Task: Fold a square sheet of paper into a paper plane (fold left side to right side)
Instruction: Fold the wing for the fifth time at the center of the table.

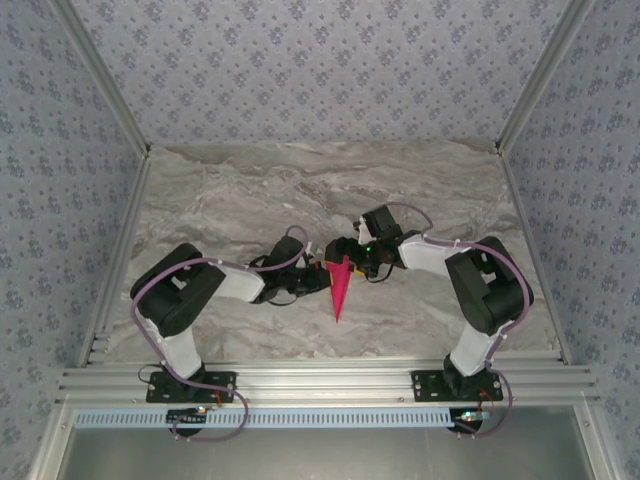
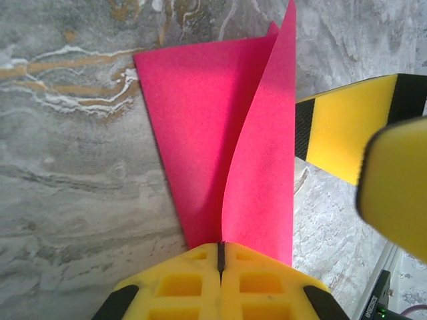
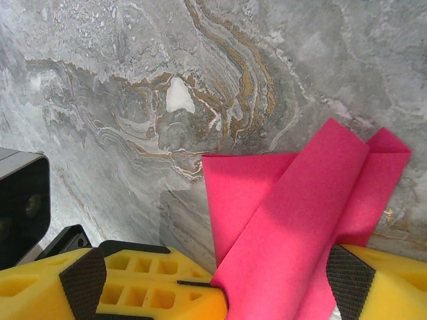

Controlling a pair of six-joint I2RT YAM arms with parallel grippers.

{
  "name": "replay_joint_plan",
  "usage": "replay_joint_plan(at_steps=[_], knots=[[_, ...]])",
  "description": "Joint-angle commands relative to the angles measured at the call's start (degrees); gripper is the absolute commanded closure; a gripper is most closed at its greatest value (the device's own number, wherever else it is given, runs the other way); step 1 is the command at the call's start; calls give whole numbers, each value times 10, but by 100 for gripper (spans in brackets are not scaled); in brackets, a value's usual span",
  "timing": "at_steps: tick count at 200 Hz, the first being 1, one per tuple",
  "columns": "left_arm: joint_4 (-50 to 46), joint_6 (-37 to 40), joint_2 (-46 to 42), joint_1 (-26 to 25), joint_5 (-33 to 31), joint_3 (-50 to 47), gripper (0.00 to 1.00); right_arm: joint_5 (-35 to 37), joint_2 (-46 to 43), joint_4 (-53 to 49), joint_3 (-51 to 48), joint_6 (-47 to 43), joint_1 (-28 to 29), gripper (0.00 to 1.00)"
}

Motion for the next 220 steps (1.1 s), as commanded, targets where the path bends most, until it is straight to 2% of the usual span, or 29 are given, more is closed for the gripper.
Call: replay_joint_plan(at_steps=[1, 75, 145, 166, 176, 204, 220], knots=[[-1, 13, 9, 4, 4, 14, 100, 12, 28, -47, -5, -11, 12, 9], [-1, 13, 29, 3, 1, 10, 100, 8, 13, -36, -4, -15, 14, 9], [6, 8, 33, 4, -3, -3, 100, 51, -80, -65, 7, -45, -2, 6], [7, 8, 34, 3, -4, -2, 100, 56, -99, -72, 1, -45, -3, 9], [8, 8, 33, 3, -4, -2, 100, 50, -100, -68, -3, -45, -2, 15], [4, 9, 32, 4, -5, -3, 100, 15, -72, -47, -5, -30, 3, 51], [2, 9, 31, 4, -6, -2, 100, 5, -49, -41, 5, -26, 10, 65]])
